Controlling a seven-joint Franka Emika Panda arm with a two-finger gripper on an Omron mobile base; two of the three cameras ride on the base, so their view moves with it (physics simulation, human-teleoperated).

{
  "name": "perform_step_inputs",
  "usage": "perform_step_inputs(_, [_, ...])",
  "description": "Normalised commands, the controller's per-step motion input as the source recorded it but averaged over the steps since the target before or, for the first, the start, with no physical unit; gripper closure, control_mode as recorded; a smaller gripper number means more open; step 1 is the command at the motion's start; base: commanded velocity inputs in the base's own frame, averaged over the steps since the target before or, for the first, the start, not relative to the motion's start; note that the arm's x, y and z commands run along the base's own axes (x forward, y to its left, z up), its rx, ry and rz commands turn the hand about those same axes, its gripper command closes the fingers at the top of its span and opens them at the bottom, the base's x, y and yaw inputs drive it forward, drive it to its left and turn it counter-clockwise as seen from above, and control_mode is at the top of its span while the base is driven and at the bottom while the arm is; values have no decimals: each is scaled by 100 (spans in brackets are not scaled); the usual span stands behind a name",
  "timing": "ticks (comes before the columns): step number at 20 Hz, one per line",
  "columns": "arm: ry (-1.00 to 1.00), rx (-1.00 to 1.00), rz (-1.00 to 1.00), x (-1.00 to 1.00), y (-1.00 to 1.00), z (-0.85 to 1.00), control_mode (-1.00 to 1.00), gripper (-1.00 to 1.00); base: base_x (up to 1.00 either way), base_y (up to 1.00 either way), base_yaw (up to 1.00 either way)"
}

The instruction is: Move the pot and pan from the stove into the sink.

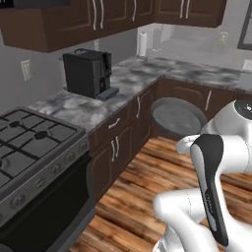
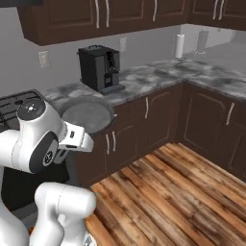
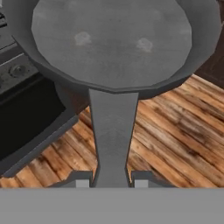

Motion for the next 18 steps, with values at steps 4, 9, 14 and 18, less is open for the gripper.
perform_step_inputs(4, [0, 0, 0, 0, 0, 0, 100, 100, 0, -35, -37])
perform_step_inputs(9, [0, 0, 0, 0, 0, 0, 100, 100, 0, -37, -37])
perform_step_inputs(14, [0, 0, 0, 0, 0, 0, 100, 100, 0, -38, -36])
perform_step_inputs(18, [0, 0, 0, 0, 0, 0, 100, 100, 0, -41, -35])
